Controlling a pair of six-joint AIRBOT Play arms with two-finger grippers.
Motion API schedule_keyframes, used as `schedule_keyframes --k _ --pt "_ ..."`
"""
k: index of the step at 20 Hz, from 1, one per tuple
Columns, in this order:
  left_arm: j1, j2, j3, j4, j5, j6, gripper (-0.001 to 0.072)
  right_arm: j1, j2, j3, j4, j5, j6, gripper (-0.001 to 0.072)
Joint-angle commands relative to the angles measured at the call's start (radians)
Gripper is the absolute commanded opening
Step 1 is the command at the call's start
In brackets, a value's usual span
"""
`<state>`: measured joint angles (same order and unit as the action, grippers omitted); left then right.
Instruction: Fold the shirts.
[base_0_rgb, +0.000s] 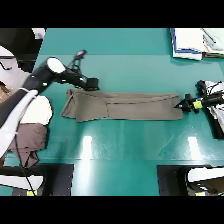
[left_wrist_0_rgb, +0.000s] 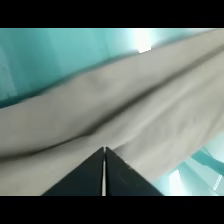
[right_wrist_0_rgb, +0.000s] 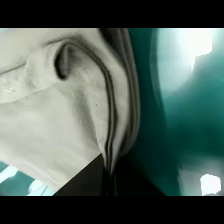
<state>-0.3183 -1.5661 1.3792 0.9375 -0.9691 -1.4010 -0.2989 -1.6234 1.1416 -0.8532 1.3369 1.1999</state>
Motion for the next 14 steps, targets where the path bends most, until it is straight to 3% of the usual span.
schedule_keyframes --k 1,7,14 --pt "-0.122 -0.111 0.073 0.002 0.045 -0.014 0.0024 0.032 0.086 0.098 0.053 0.062 -0.011 0.0013" --pt "-0.244 -0.324 0.274 -0.004 0.041 -0.047 0.0024 0.195 0.261 0.326 0.132 0.114 0.052 0.0013" --pt "-0.289 -0.407 0.36 -0.002 0.043 -0.093 0.0024 0.438 0.272 0.482 0.218 0.075 0.083 0.0013"
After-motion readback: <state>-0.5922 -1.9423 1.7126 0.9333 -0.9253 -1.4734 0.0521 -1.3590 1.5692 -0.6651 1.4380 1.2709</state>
